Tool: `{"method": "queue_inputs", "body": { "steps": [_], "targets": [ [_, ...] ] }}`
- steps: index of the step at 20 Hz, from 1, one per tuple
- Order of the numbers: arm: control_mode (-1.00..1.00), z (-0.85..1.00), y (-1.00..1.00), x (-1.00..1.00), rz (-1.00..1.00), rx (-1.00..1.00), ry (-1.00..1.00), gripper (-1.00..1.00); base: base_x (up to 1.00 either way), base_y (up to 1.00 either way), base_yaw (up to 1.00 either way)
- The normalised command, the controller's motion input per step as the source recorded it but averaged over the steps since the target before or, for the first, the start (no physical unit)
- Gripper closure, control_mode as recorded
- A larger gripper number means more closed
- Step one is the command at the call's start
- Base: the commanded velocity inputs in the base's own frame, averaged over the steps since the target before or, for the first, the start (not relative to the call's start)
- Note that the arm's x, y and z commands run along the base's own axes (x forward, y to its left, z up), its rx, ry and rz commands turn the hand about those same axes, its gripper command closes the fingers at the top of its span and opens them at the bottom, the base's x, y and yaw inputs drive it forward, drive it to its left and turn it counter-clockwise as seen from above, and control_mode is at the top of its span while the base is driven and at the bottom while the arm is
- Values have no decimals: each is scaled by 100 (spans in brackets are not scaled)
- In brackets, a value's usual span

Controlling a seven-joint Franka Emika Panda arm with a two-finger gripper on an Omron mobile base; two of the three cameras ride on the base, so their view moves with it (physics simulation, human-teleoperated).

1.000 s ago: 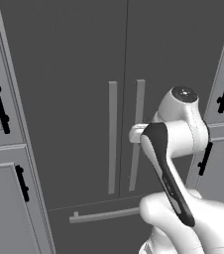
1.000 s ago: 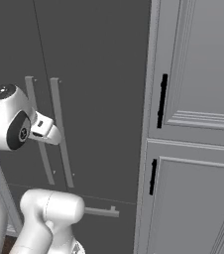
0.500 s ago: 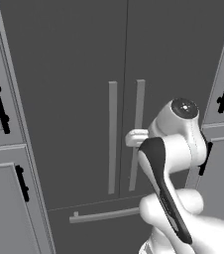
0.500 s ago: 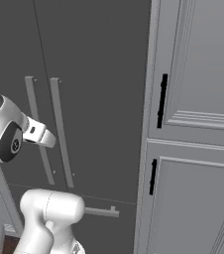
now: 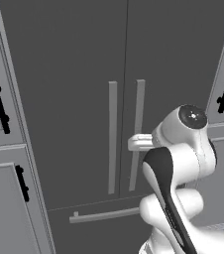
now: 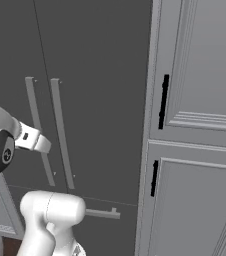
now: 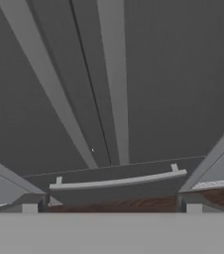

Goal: Grab a lemon wedge from the fridge and one ice cube from the ice bowl, and put them in the glass of lemonade.

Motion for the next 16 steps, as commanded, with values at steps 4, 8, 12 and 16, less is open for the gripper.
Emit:
{"method": "queue_inputs", "body": {
  "steps": [4,8,12,16],
  "targets": [
    [-100,0,0,-17,0,0,-6,-100,0,0,0],
    [-100,0,0,0,0,0,-7,-100,0,0,0],
    [-100,0,-16,-52,0,2,-8,-100,0,0,0],
    [-100,0,-10,-48,0,1,-9,-100,0,0,0]
  ]
}}
